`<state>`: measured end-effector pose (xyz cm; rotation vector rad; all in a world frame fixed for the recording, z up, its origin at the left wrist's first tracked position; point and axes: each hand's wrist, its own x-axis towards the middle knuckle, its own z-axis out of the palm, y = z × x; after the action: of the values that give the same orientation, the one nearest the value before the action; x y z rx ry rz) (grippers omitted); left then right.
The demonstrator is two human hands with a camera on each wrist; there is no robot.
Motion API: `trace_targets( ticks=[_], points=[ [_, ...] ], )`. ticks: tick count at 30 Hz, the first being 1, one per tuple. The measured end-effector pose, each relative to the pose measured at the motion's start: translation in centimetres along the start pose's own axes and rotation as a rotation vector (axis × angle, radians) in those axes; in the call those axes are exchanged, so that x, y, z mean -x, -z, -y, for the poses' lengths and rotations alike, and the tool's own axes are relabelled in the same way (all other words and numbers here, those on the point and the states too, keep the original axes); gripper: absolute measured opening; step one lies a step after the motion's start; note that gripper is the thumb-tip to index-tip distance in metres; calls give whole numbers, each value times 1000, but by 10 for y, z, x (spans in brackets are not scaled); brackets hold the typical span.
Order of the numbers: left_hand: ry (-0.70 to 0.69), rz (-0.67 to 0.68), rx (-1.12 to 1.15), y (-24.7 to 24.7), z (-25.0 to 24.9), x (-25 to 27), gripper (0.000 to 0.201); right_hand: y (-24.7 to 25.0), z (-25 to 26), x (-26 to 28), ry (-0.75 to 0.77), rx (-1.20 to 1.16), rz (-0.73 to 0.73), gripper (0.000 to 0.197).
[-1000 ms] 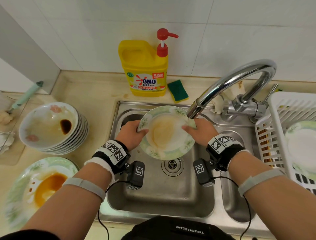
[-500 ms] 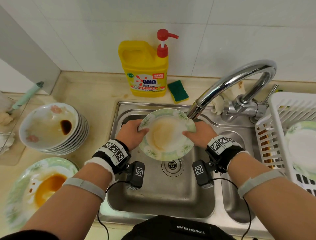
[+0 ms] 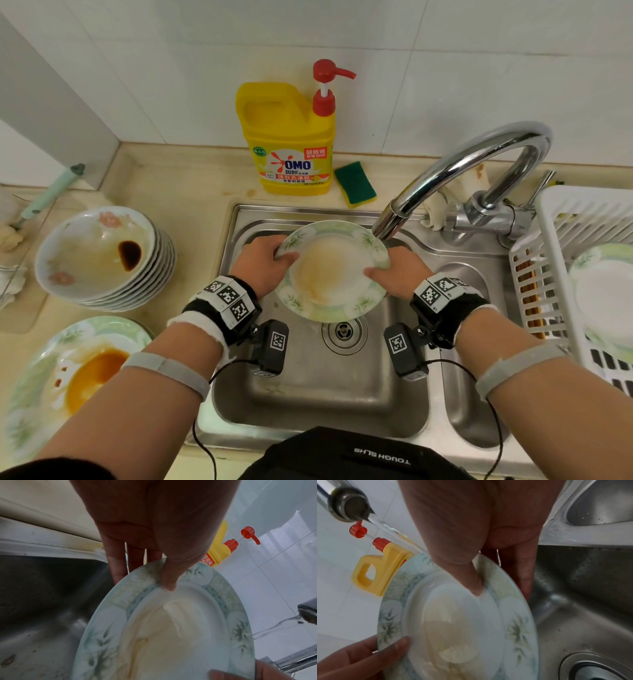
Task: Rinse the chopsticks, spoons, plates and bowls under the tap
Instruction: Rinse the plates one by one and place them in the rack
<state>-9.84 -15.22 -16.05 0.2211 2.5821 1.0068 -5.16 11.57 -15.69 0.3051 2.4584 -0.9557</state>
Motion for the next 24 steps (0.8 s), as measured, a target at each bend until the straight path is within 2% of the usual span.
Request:
trace_targets(
  ticks=[3, 7, 9, 14, 16, 18, 20, 22, 24],
  points=[
    [-2, 6, -6, 0, -2, 0, 14, 0, 2, -1, -1, -51, -29, 25],
    [-13, 4, 13, 0, -7, 3, 12, 3, 8, 0, -87, -128, -58, 56],
    [-18, -5, 14, 0, -9, 3, 17, 4, 7, 1, -63, -43, -60, 54],
    [-22, -34, 27, 3, -14, 4, 24, -1, -1, 0, -12, 10, -8, 22],
    [-21, -30, 27, 3, -16, 4, 22, -2, 2, 1, -20, -50, -26, 29],
    [-8, -17, 41, 2, -15, 3, 18, -1, 6, 2, -61, -139, -44, 45],
    [-2, -9, 47, 2, -15, 3, 15, 0, 8, 1, -65, -128, -62, 57],
    [-2, -12, 54, 2, -14, 4, 14, 1, 6, 1, -27, -13, -70, 57],
    [1, -23, 74, 3, -15, 5, 15, 0, 4, 1, 13, 60, -50, 47]
  ],
)
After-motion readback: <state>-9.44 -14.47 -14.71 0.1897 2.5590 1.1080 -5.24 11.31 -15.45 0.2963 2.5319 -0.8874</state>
